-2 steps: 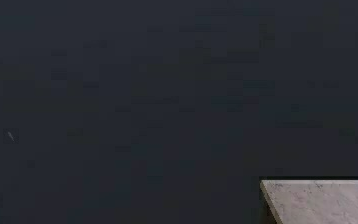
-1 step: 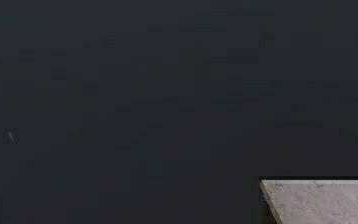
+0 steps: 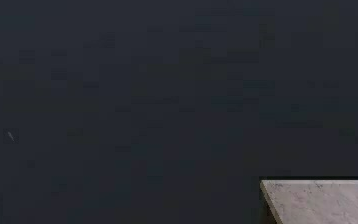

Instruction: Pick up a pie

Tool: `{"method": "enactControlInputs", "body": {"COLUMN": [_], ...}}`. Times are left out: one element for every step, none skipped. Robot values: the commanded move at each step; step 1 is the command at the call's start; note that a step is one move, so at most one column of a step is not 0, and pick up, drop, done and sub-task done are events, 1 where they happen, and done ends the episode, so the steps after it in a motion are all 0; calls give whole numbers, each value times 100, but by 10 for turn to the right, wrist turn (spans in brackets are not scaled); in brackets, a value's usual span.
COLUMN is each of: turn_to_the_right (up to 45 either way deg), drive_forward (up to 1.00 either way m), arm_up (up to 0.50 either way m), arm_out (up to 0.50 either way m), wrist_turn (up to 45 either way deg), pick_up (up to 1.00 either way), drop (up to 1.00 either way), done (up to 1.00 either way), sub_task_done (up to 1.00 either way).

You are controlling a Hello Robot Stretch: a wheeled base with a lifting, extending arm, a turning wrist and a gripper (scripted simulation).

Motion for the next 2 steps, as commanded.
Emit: {"method": "enactControlInputs", "body": {"turn_to_the_right": [0,0], "drive_forward": [0,0], "arm_up": [10,0], "arm_out": [0,0], "wrist_turn": [0,0], "pick_up": [0,0], "drop": [0,0], "done": [0,100], "sub_task_done": [0,0]}}
